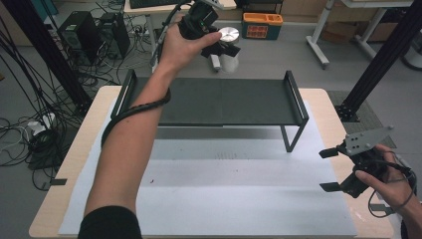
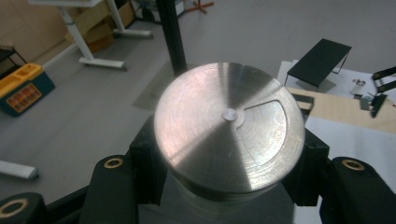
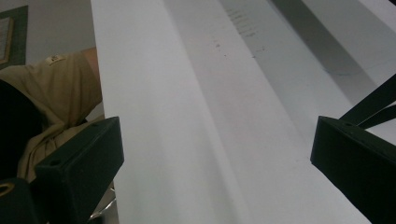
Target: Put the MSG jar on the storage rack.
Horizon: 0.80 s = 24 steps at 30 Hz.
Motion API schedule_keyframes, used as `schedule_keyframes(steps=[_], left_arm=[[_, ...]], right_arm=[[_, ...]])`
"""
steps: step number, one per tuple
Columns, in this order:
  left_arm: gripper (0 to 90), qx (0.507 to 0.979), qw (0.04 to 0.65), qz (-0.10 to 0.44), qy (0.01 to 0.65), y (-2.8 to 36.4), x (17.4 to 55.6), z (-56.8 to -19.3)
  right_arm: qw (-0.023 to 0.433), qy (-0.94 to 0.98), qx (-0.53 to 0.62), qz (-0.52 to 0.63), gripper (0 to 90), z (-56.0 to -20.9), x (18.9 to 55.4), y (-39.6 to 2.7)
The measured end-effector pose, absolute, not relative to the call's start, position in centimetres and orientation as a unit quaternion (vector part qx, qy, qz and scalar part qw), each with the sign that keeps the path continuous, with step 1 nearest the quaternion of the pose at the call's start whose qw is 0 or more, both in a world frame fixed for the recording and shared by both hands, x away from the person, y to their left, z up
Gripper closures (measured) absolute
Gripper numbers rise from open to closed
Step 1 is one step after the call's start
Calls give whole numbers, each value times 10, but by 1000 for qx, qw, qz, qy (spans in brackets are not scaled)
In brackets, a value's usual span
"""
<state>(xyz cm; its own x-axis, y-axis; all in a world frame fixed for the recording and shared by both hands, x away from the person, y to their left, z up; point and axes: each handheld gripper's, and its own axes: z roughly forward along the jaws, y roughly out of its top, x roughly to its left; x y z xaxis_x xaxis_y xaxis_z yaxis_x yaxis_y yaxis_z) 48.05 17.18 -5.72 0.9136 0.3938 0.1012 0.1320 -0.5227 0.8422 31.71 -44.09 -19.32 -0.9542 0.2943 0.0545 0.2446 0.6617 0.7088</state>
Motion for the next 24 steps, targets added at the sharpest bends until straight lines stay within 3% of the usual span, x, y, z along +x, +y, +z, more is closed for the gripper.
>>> schedule_keyframes(steps=[10,24], left_arm=[[428,869,446,120,178,161,509,-107],[428,883,421,104,181,155,514,-137]], right_arm=[[30,910,155,382,22,-195,320,-446],[27,911,150,382,22,-197,324,-443]])
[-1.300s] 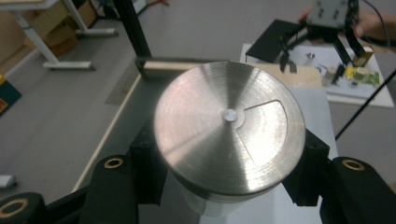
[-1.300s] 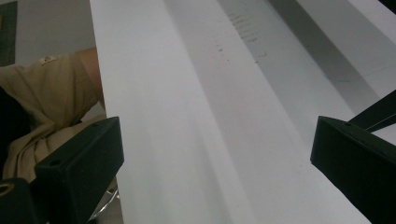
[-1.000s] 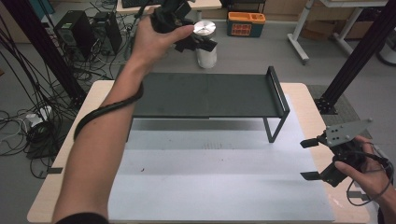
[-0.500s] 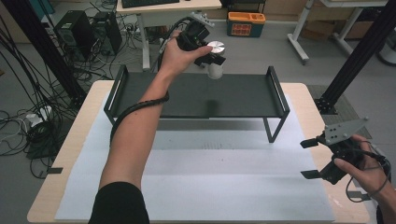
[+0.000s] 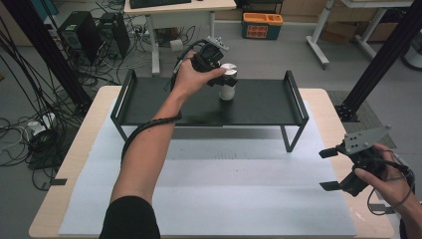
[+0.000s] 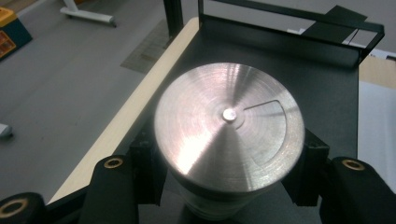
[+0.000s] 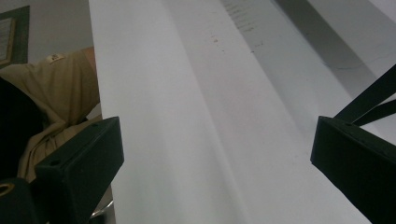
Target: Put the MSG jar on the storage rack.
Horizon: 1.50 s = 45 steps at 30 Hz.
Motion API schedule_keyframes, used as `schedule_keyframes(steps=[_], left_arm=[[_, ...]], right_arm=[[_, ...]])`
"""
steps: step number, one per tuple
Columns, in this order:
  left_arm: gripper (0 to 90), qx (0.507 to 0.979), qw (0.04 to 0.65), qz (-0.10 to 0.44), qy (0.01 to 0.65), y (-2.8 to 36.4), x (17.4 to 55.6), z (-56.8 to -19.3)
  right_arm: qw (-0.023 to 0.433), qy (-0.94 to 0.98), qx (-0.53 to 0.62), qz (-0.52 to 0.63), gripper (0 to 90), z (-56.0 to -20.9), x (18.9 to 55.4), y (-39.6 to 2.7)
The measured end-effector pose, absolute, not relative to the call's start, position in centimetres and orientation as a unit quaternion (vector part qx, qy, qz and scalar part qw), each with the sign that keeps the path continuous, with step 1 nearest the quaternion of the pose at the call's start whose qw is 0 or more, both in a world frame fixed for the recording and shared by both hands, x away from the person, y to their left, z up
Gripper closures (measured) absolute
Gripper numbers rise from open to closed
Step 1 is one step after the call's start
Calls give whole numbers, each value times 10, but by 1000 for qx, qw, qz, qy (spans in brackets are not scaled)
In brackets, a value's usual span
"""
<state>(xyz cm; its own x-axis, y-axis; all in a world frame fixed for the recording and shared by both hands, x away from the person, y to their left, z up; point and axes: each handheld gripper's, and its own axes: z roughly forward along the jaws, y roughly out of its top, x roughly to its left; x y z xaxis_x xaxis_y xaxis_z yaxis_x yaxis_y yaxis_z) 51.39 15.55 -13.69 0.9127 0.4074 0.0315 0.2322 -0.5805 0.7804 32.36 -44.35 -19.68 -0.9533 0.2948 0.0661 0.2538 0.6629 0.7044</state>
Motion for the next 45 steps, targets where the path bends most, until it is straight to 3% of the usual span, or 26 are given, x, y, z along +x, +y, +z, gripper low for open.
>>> schedule_keyframes(steps=[24,26,31,36,45], left_arm=[[414,883,424,101,175,160,516,-148],[376,880,429,104,178,160,515,-148],[179,882,423,107,179,165,512,-141],[120,878,422,118,191,186,498,-127],[94,880,415,134,188,229,453,-97]], right_arm=[[29,914,149,377,22,-192,325,-440],[29,914,150,377,23,-192,326,-440],[30,913,149,378,23,-190,326,-441],[35,913,152,376,22,-187,326,-441],[32,912,157,377,23,-181,329,-438]])
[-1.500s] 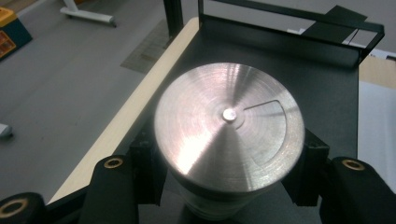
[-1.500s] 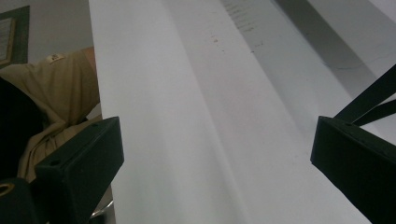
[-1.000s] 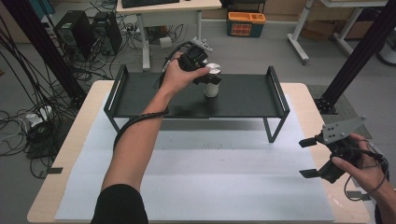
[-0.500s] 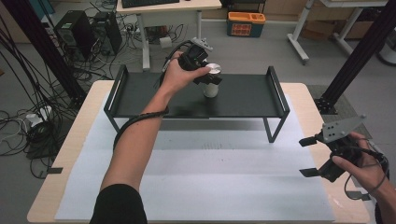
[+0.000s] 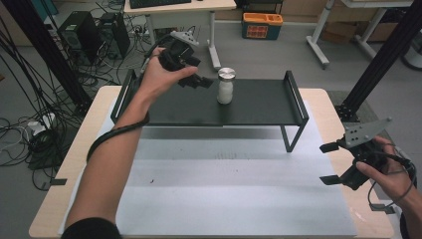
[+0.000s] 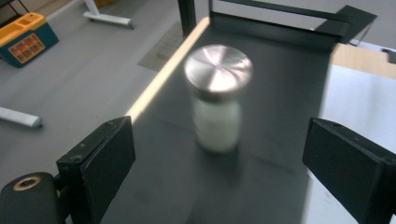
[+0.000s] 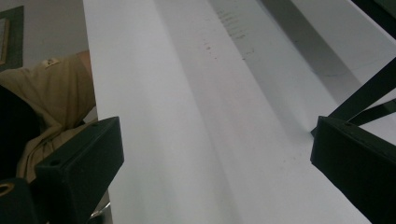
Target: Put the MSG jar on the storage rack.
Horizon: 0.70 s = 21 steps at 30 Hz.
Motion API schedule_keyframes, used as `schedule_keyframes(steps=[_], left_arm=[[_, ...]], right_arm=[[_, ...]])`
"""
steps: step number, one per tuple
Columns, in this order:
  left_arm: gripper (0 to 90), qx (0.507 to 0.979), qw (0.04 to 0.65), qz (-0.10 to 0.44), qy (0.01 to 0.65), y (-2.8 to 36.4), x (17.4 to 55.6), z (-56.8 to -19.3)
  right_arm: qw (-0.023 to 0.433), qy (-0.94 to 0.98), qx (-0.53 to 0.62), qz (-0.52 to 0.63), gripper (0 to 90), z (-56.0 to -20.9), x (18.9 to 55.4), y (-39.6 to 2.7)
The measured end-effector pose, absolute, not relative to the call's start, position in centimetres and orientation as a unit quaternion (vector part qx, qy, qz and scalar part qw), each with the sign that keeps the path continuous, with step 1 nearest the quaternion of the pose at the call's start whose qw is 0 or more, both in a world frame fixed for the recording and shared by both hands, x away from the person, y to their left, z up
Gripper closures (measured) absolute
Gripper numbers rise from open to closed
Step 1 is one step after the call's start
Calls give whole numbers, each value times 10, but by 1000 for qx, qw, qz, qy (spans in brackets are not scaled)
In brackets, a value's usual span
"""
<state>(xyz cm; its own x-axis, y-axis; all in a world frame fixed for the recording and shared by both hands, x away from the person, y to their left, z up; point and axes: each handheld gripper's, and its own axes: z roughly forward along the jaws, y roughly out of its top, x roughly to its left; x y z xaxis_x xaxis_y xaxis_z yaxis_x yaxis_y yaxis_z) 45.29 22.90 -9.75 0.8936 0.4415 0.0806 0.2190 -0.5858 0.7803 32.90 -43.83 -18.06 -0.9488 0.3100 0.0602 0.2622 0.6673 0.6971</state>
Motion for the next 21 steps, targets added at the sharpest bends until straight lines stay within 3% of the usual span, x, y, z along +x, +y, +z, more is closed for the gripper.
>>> schedule_keyframes(steps=[9,21], left_arm=[[85,888,402,145,169,254,404,-83],[64,892,403,133,157,285,363,-92]], right_arm=[[35,912,178,367,23,-172,326,-430],[45,913,185,361,24,-160,315,-420]])
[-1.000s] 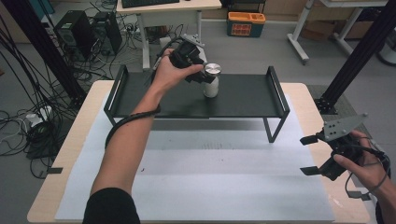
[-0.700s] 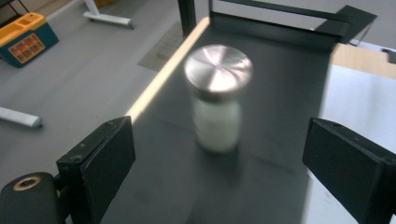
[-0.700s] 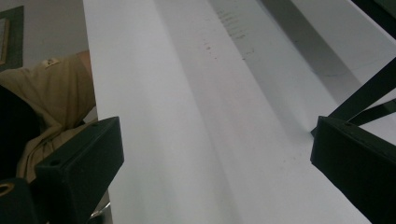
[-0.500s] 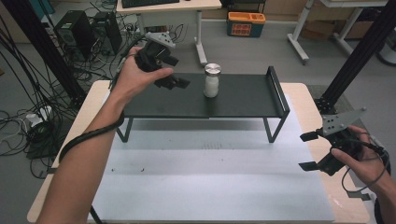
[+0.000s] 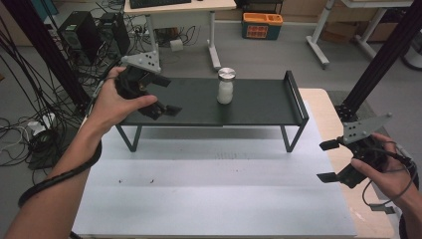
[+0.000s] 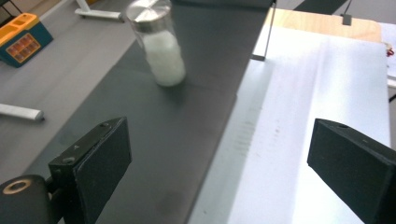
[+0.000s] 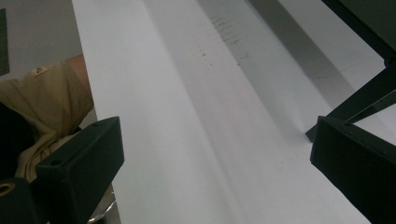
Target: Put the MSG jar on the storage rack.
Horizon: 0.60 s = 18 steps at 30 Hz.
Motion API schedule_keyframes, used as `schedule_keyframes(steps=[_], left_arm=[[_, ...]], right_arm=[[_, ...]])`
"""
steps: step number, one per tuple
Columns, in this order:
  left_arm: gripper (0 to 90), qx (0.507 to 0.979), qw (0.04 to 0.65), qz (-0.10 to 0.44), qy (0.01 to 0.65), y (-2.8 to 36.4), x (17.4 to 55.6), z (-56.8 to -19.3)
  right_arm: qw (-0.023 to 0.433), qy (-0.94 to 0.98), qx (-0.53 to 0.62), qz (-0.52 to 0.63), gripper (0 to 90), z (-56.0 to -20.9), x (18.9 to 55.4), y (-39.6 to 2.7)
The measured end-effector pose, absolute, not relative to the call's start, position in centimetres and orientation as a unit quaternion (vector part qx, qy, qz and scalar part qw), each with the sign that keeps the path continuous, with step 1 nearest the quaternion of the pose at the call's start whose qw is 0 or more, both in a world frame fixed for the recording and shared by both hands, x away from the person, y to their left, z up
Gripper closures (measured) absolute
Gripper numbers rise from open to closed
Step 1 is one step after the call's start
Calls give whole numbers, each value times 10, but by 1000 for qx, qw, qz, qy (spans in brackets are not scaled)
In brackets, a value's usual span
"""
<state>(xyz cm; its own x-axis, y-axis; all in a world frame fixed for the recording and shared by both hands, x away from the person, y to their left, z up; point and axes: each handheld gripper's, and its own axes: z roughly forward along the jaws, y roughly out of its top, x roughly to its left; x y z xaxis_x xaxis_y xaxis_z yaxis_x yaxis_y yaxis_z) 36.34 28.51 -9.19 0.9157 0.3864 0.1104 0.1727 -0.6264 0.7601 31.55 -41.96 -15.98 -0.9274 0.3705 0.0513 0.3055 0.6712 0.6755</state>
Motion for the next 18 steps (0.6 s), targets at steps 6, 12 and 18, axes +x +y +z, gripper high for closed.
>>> schedule_keyframes(steps=[6,12,18], left_arm=[[64,902,386,120,149,295,352,-97],[63,911,371,110,142,299,343,-103],[63,917,357,102,145,303,340,-113]], right_arm=[[48,914,186,357,24,-156,314,-415],[55,914,192,352,25,-155,314,-411],[56,917,190,345,26,-154,317,-403]])
